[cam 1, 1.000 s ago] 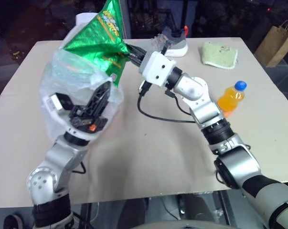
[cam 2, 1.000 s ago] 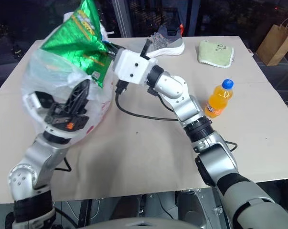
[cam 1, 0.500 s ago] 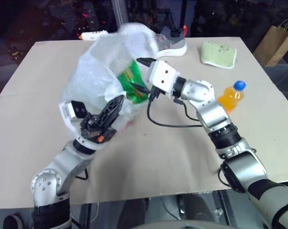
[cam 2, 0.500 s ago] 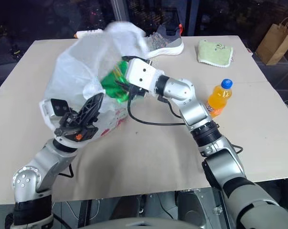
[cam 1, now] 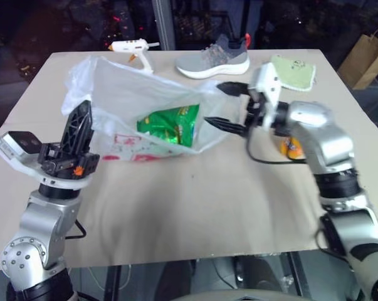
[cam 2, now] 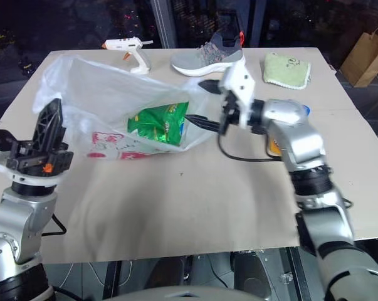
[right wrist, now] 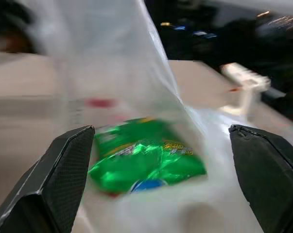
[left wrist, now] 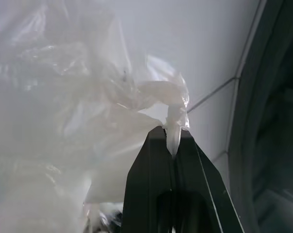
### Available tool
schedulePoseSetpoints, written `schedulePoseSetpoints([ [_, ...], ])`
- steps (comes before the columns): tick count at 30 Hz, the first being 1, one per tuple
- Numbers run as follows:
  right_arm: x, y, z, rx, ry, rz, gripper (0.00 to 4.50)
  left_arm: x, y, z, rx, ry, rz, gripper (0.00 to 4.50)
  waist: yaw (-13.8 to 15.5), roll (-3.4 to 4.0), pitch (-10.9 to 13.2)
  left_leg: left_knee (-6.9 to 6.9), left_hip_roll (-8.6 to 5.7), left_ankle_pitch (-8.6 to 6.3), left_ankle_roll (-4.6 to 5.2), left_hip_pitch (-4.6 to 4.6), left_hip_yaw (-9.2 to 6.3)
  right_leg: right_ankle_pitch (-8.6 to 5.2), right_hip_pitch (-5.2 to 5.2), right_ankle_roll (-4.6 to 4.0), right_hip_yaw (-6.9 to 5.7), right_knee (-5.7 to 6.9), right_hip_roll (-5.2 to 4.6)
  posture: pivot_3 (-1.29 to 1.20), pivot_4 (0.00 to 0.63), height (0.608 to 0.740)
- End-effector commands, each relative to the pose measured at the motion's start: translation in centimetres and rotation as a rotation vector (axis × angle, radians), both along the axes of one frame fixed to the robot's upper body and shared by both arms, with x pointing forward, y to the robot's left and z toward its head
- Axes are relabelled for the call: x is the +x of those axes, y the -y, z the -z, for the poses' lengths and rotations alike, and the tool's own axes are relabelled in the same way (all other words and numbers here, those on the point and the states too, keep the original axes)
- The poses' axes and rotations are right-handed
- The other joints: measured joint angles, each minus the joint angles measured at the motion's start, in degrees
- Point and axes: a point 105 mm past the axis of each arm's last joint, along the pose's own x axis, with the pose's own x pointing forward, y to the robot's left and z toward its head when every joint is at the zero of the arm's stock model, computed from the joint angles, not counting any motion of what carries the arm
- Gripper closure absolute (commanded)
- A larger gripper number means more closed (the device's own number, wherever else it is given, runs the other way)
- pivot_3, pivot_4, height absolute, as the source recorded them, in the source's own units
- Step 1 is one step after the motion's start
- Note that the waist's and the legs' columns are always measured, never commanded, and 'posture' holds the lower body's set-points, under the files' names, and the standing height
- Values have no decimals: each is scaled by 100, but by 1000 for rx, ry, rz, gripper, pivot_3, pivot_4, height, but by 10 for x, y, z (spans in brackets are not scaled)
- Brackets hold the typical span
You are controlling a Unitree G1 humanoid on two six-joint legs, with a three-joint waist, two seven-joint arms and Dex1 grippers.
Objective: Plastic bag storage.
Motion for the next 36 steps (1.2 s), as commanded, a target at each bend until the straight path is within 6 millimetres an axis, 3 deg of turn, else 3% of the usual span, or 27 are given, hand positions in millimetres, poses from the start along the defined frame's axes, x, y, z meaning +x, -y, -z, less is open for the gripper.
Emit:
schedulePoseSetpoints([
  [1, -6, 25, -37, 87, 57, 49, 11, -1, 12, -7, 12, 21, 46, 4500, -12, 0, 0, -1, 0, 0, 0, 1, 0, 0, 0, 0, 0, -1, 1, 0, 150, 740],
  [7, 12, 84, -48, 88, 87, 314, 11, 3, 26, -9, -2, 22, 86, 4500, -19, -3, 1, 0, -1, 0, 0, -1, 5, 0, 0, 1, 4, 0, 1, 0, 150, 740],
  [11, 28, 163, -19, -46, 39, 655, 11, 4, 39, -11, -14, 12, 116, 4500, 105, -8, 0, 1, -2, 0, 0, -12, 2, 1, 4, 2, -2, -26, -2, 0, 150, 740],
  [14, 25, 191, 3, -78, -55, 753, 11, 4, 43, -9, -17, -3, 116, 4500, 83, -6, 1, 1, -3, 0, 0, -25, 6, 2, 0, 4, 1, -41, -6, 0, 150, 740],
  [18, 11, 185, 33, -46, -209, 693, 11, 4, 43, -6, -11, -22, 110, 4500, 44, -1, 1, -7, 3, 0, 0, -18, 9, 2, -4, 3, 7, -41, 0, 0, 150, 740],
  [22, 16, 178, 53, -3, -267, 708, 11, 4, 45, -4, 6, -33, 121, 4500, 51, -1, 1, -4, 5, 0, 1, -8, 12, 2, 1, 4, 11, -35, 5, 0, 150, 740],
  [31, 33, 171, 72, 61, -304, 745, 11, 3, 46, -4, 24, -45, 113, 4500, 80, -2, 1, 10, 2, 1, 1, -8, 8, 2, 11, 5, 11, -35, 6, 0, 150, 740],
  [34, 32, 170, 71, 69, -295, 740, 855, 0, 43, -3, 26, -46, 102, 4500, 80, -2, 1, 9, 2, 1, 0, -8, 9, 2, 11, 6, 10, -35, 6, 0, 150, 740],
  [36, 32, 171, 67, 76, -280, 742, 1727, -1, 42, -3, 28, -46, 96, 4500, 79, -1, 1, 8, 2, 1, 1, -9, 7, 2, 10, 5, 10, -35, 6, 0, 150, 740],
])
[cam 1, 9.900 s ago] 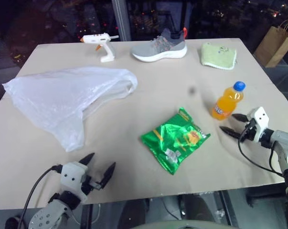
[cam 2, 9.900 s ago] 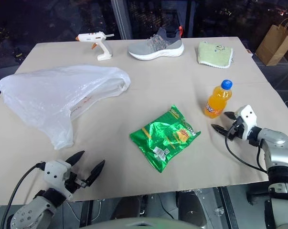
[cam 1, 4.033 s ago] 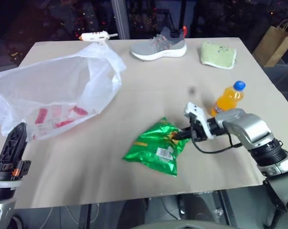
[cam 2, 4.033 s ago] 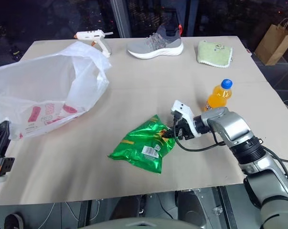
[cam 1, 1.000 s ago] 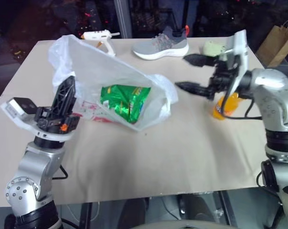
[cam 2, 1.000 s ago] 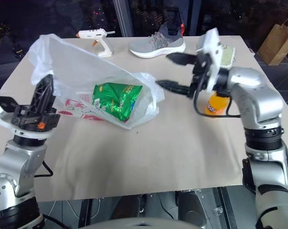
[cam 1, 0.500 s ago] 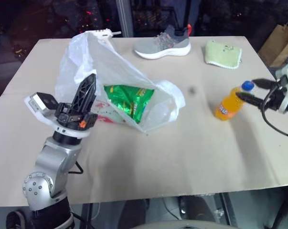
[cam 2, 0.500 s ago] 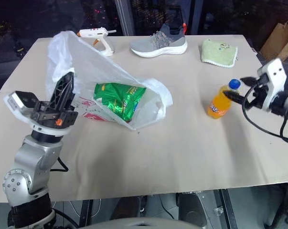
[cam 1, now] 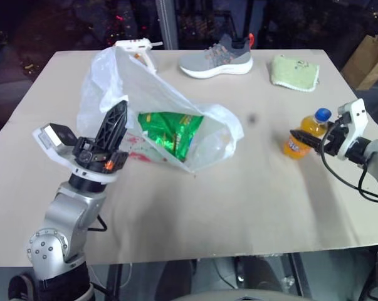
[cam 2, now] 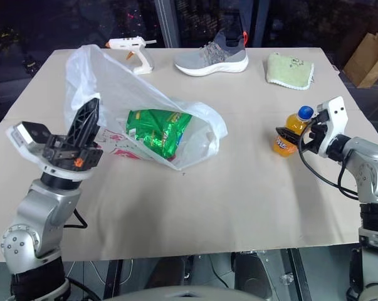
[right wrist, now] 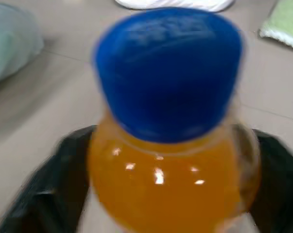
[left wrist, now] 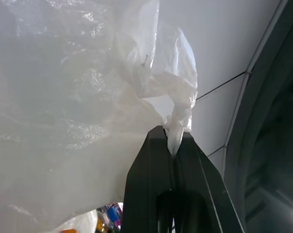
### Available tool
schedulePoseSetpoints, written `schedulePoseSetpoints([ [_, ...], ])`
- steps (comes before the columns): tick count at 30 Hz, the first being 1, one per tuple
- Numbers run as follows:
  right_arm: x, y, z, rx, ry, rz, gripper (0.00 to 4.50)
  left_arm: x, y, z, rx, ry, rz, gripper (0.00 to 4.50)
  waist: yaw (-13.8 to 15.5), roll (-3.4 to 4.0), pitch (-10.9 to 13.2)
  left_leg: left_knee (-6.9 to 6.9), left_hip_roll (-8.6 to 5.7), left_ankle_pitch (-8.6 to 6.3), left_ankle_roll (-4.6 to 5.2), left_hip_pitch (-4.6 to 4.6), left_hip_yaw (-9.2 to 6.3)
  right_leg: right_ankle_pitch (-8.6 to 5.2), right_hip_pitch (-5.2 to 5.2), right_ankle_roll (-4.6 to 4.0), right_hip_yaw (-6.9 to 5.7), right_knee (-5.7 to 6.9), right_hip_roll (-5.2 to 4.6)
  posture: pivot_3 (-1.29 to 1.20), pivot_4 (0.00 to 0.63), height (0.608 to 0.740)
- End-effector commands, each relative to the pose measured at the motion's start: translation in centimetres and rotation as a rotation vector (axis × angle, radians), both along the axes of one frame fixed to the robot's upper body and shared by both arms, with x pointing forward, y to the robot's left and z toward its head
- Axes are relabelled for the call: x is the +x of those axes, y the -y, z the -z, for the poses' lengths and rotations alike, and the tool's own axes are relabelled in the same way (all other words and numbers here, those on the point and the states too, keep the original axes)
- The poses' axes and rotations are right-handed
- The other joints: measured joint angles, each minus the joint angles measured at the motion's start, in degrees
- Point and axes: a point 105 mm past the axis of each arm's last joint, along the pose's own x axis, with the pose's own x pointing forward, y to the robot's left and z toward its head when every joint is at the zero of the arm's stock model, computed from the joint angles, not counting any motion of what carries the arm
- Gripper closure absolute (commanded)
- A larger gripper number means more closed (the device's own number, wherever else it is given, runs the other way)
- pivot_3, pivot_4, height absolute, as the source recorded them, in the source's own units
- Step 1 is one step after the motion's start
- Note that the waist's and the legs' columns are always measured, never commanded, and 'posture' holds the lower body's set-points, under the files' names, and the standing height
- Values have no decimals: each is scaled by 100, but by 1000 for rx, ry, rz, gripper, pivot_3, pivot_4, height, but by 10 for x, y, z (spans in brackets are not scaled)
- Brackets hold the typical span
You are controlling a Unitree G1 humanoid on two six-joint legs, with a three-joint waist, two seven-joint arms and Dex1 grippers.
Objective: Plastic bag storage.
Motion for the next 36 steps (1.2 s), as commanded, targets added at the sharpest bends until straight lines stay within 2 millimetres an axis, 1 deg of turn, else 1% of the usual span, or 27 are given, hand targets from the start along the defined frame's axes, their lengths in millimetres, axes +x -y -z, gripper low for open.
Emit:
schedulePoseSetpoints([
  [1, -1, -2, -22, -5, 89, -12, 1807, -11, 2, -11, 20, 55, 3, 4500, -1, 0, 0, -1, 0, 0, 0, 0, 0, 0, 0, 0, 0, 0, 0, 0, 150, 740],
  [2, -2, -6, -28, -7, 106, -33, 1807, -11, 2, -10, 24, 51, 3, 4500, -1, 0, 0, -2, 0, 0, 0, 0, 0, 0, -1, 0, 0, 0, 0, 0, 150, 740],
  [4, -5, -21, -42, 5, 127, -94, 1807, -11, 0, -9, 27, 50, 1, 4500, -1, 3, 2, -2, 0, 0, 0, 0, 0, 0, -1, 0, 0, 0, 0, 0, 150, 740],
  [5, -6, -31, -51, 7, 150, -126, 1807, -11, -1, -9, 28, 50, 2, 4500, -9, 5, 3, -3, 0, 0, 0, 0, 1, 0, -2, 0, 0, 0, 0, 0, 150, 740],
  [7, -10, -56, -76, 22, 215, -210, 1807, -11, -1, -8, 37, 51, 12, 4500, -51, 15, 10, -3, 1, 0, 0, 0, 4, 0, -4, 0, 1, 0, 0, 0, 150, 740],
  [9, -20, -89, -110, 91, 301, -333, 1807, -11, -1, -8, 41, 53, 20, 4500, -110, 33, 22, -3, 4, 0, 0, 0, 7, 0, -8, 0, 5, 2, 3, 0, 150, 740],
  [10, -29, -108, -131, 155, 350, -410, 1807, -11, -1, -7, 44, 54, 25, 4500, -141, 40, 26, -3, 5, 0, 0, 1, 7, 0, -9, 0, 5, 4, 4, 0, 150, 740],
  [11, -37, -123, -146, 211, 383, -479, 1807, -11, 0, -7, 46, 54, 30, 4500, -161, 42, 28, -3, 5, 0, 0, 1, 6, 0, -10, 0, 5, 7, 5, 0, 150, 740],
  [13, -52, -144, -165, 317, 407, -595, 1807, -11, 0, -6, 47, 53, 34, 4500, -149, 40, 27, -6, 7, 0, 0, -1, -6, -1, -15, -2, 1, 22, 10, 0, 150, 740],
  [15, -65, -166, -172, 387, 402, -709, 1807, -12, 0, -5, 46, 52, 36, 4500, -105, 28, 19, -11, 7, 0, 0, -8, -21, -2, -14, -4, -17, 16, 8, 0, 150, 740],
  [17, -72, -185, -167, 391, 386, -796, 1807, -12, 0, -5, 45, 52, 36, 4500, -68, 26, 18, -7, 3, 0, 0, -31, -42, -1, -14, -4, -43, -4, 2, 0, 150, 740],
  [19, -74, -201, -154, 364, 360, -850, 1807, -13, 0, -6, 44, 57, 32, 4500, -29, 26, 18, 9, -9, 1, -1, -64, -57, 1, -32, -2, -62, -7, -13, 0, 150, 740],
  [22, -76, -219, -136, 325, 333, -909, 1807, -15, -1, -8, 44, 65, 22, 4500, 3, 26, 18, 13, -18, 2, -3, -74, -66, 1, -37, -1, -72, -7, -22, 0, 150, 740],
  [27, -49, -245, -104, 168, 361, -844, 1807, -18, -1, -8, 42, 68, 14, 4500, -25, 29, 19, 11, -11, 3, -5, -66, -70, 1, -38, -2, -77, 3, -14, 0, 150, 740],
  [29, -47, -257, -91, 72, 404, -860, 1807, -18, 1, -8, 41, 67, 13, 4500, -28, 29, 19, 11, -11, 4, -7, -65, -71, 1, -39, -3, -77, 6, -13, 0, 150, 740],
  [30, -46, -265, -84, 22, 435, -869, 1807, -18, 1, -8, 39, 66, 11, 4500, -29, 29, 19, 11, -11, 5, -8, -65, -71, 1, -39, -2, -77, 7, -12, 0, 150, 740],
  [31, -42, -277, -72, -52, 454, -871, 1807, -18, 2, -9, 35, 66, 10, 4500, -32, 29, 19, 11, -11, 6, -10, -66, -71, 1, -39, -2, -77, 7, -12, 0, 150, 740],
  [32, -39, -285, -64, -102, 470, -873, 1807, -18, 3, -9, 33, 67, 10, 4500, -46, 29, 19, 11, -11, 12, -20, -65, -70, 1, -39, -2, -77, 7, -12, 0, 150, 740],
  [34, -23, -297, -47, -214, 507, -818, 1807, -17, 5, -10, 31, 66, 15, 4500, -79, 29, 19, 10, -11, 20, -34, -65, -70, 1, -40, -3, -75, 8, -11, 0, 150, 740],
  [36, -10, -301, -35, -278, 506, -769, 1807, -16, 6, -11, 29, 67, 17, 4500, -107, 28, 19, 10, -11, 23, -39, -64, -71, 1, -41, -3, -75, 11, -10, 0, 150, 740],
])
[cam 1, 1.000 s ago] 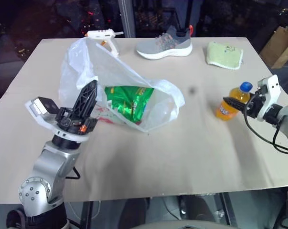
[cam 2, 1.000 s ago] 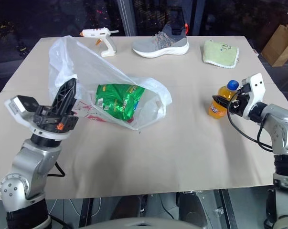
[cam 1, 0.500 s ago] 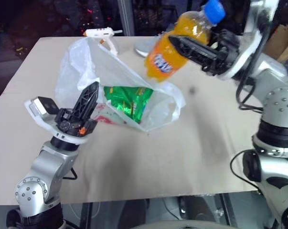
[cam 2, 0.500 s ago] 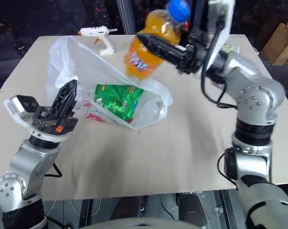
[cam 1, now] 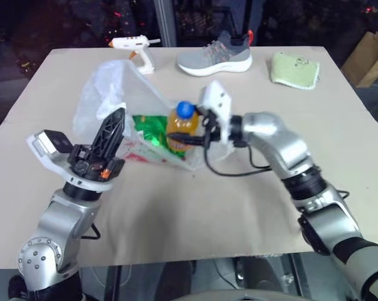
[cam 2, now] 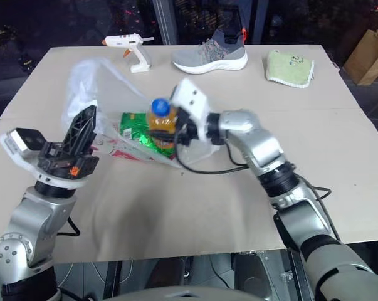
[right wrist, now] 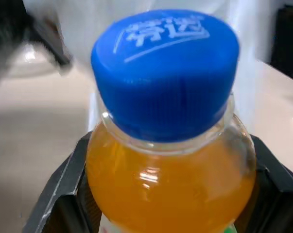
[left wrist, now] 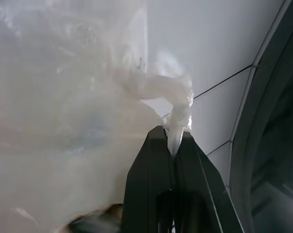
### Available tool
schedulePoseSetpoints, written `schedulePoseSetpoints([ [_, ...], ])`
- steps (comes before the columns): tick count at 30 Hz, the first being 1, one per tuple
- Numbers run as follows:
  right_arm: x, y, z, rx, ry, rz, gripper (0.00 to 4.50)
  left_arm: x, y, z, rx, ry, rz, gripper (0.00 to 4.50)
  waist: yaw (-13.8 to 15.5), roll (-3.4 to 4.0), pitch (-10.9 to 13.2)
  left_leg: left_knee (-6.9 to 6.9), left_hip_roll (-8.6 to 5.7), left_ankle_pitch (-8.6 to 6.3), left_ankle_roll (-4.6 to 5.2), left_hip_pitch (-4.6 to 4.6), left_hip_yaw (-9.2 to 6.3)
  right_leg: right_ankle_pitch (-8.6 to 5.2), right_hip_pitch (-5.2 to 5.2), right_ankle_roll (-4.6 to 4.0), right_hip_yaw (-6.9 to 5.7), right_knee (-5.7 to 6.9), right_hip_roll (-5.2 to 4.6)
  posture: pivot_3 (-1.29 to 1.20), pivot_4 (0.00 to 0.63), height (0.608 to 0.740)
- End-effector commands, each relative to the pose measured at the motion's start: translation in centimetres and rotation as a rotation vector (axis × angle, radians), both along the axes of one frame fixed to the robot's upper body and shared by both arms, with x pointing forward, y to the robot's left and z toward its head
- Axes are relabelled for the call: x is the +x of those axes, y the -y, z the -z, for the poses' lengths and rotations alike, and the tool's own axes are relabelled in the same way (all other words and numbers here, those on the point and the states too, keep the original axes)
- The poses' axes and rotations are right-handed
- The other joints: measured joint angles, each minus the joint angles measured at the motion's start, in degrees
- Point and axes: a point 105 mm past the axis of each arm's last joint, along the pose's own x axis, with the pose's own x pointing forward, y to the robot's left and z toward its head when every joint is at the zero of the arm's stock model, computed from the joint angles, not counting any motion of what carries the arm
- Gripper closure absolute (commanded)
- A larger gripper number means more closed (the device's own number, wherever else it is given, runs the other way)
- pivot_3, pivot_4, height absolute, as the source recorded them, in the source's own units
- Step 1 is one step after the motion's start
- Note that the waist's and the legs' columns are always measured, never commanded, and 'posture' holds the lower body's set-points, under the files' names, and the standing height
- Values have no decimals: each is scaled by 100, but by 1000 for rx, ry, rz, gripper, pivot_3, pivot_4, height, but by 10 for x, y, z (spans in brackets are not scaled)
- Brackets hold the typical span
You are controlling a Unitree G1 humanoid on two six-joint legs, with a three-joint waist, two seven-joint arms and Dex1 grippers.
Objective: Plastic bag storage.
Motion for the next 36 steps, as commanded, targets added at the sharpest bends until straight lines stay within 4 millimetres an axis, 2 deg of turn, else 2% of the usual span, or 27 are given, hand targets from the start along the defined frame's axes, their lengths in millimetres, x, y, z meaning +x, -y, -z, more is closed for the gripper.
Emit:
schedulePoseSetpoints([
  [1, 15, -6, -5, -31, 128, 65, 1807, -7, 5, -12, -1, 55, 14, 4500, -1, -1, -1, 0, 0, 1, -2, -1, -2, 0, 0, 0, -1, 0, 0, 0, 150, 740],
  [3, 24, -6, -1, -59, 164, 101, 1807, -7, 6, -13, -3, 57, 13, 4500, 18, -1, -1, 0, -3, 2, -4, -2, -6, 0, 1, 0, -4, 1, -3, 0, 150, 740],
  [6, 22, -8, -8, -18, 132, 81, 351, -7, 5, -13, -3, 58, 11, 4500, 29, -3, -2, 0, -4, 3, -5, -1, -7, 0, 2, 0, -4, 2, -4, 0, 150, 740],
  [7, 22, -9, -10, -5, 122, 81, 89, -7, 5, -13, -4, 58, 10, 4500, 29, -3, -2, 1, -4, 3, -5, -1, -9, 0, 2, -1, -6, 4, -4, 0, 150, 740],
  [10, 22, -8, -15, 16, 113, 88, 89, -7, 5, -13, -6, 57, 9, 4500, 14, -3, -2, 0, -2, 3, -5, 0, -9, 0, 1, -1, -6, 8, -2, 0, 150, 740],
  [14, 21, 4, -35, 123, 39, 84, 89, -6, 5, -13, -10, 56, 9, 4500, -4, -2, -1, 0, -2, 2, -4, 1, -9, 0, 0, -2, -5, 15, -2, 0, 150, 740],
  [21, 13, 30, -45, 155, 5, 72, 89, -3, 5, -12, -14, 51, 14, 4500, 6, -2, -1, 2, -4, -3, 5, 2, -9, 0, 1, -1, -5, 20, -4, 0, 150, 740],
  [28, 9, 44, -58, 214, -18, 91, 89, -1, 9, -14, -17, 52, 27, 4500, -29, -2, -1, 2, -3, -4, 9, 9, -10, -1, 0, -3, -3, 38, -2, 0, 150, 740],
  [30, 10, 47, -57, 212, -12, 108, 89, 0, 10, -15, -19, 53, 28, 4500, -29, -2, -1, 3, -4, -4, 9, 9, -10, -1, 0, -3, -3, 40, -2, 0, 150, 740],
  [33, 16, 52, -44, 168, 10, 161, 89, 1, 14, -16, -17, 48, 39, 4500, -26, -3, -2, 4, -4, -4, 9, 12, -10, -1, 1, -3, -3, 44, -2, 0, 150, 740],
  [36, 18, 62, -46, 184, -17, 186, 89, 2, 15, -17, -16, 48, 39, 4500, -17, -3, -2, 6, -5, -3, 8, 10, -11, -1, 1, -3, -3, 45, -2, 0, 150, 740],
])
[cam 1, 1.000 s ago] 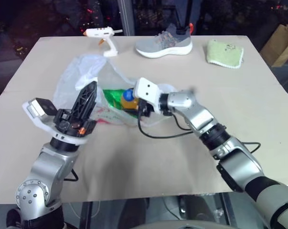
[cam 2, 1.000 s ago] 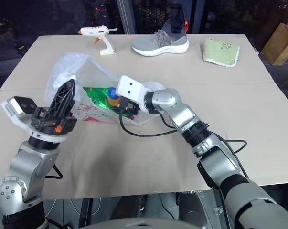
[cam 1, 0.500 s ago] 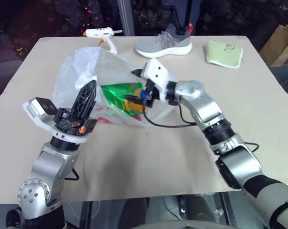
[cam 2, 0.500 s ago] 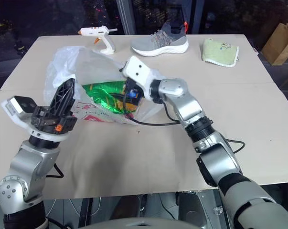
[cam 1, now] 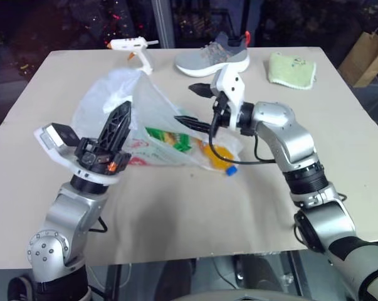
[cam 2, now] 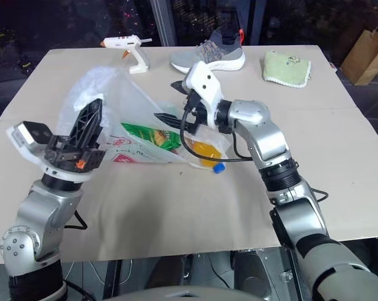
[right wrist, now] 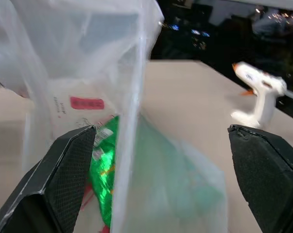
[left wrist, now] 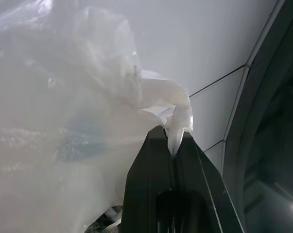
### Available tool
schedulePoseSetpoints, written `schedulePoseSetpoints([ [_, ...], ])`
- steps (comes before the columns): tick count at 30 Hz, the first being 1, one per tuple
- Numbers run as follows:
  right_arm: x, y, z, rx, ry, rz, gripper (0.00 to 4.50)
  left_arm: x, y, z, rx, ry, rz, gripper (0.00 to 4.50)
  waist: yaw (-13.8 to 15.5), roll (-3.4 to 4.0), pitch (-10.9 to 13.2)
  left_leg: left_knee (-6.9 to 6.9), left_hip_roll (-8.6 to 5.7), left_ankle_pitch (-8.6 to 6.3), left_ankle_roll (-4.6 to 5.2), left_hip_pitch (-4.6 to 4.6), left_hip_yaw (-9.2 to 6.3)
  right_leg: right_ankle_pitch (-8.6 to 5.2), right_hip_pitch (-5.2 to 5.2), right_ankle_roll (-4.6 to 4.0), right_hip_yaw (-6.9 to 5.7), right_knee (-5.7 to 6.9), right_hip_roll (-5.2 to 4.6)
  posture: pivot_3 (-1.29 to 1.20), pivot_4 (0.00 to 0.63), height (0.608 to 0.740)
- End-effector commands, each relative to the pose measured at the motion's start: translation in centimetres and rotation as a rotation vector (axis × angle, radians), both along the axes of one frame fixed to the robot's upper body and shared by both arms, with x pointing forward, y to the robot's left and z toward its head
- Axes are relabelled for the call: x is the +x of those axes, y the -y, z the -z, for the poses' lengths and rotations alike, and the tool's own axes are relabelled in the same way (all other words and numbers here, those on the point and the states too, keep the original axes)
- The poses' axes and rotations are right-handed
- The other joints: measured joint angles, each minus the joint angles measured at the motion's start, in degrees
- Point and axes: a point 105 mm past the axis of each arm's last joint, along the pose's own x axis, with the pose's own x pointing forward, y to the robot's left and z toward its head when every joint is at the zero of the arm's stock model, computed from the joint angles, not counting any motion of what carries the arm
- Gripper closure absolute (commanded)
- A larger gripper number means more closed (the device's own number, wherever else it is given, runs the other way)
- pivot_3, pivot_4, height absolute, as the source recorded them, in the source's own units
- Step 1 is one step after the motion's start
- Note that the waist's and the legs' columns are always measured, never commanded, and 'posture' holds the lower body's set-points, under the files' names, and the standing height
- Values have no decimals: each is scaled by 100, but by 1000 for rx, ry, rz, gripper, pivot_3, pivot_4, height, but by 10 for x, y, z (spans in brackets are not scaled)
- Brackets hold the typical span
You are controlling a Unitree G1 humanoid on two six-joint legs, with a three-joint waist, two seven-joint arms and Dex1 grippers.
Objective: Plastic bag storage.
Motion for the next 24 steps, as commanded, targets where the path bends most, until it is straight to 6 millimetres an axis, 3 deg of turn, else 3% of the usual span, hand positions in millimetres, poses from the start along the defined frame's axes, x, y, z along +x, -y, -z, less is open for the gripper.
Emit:
schedulePoseSetpoints([
  [1, -3, 13, -18, 40, 14, 18, 89, -6, 5, -10, -1, 40, 19, 4500, -4, 0, 0, 0, 0, 0, 0, 0, 1, 0, 0, 0, 1, 0, 0, 0, 150, 740],
  [4, -4, 37, -13, 24, -70, 35, 89, -6, 5, -10, 0, 41, 15, 4500, 7, 0, 0, 0, 0, 0, 0, -1, -1, 0, 0, 0, 0, -1, 0, 0, 150, 740],
  [9, -20, 76, 22, -67, -320, 42, 89, -6, 5, -10, -1, 41, 17, 4500, 98, -1, -1, 1, -2, -1, 2, -4, -1, 0, 1, 0, 0, -9, -2, 0, 150, 740],
  [15, -23, 83, 67, -15, -603, 117, 89, -5, 6, -6, 2, 35, 37, 4500, 52, 0, 0, 0, 6, -1, 3, 6, 4, -1, 0, -2, 7, 5, 8, 0, 150, 740],
  [19, -25, 77, 68, 40, -660, 107, 89, -5, 5, -6, 5, 35, 35, 4500, 54, 0, 0, 4, 4, -1, 3, 5, 5, -1, 1, -1, 8, 7, 8, 0, 150, 740],
  [24, -23, 77, 65, 55, -652, 117, 2193, -6, 3, -4, 10, 31, 32, 4500, 90, 0, 0, 4, 4, -1, 3, 1, 3, -1, 1, -1, 5, 4, 7, 0, 150, 740],
])
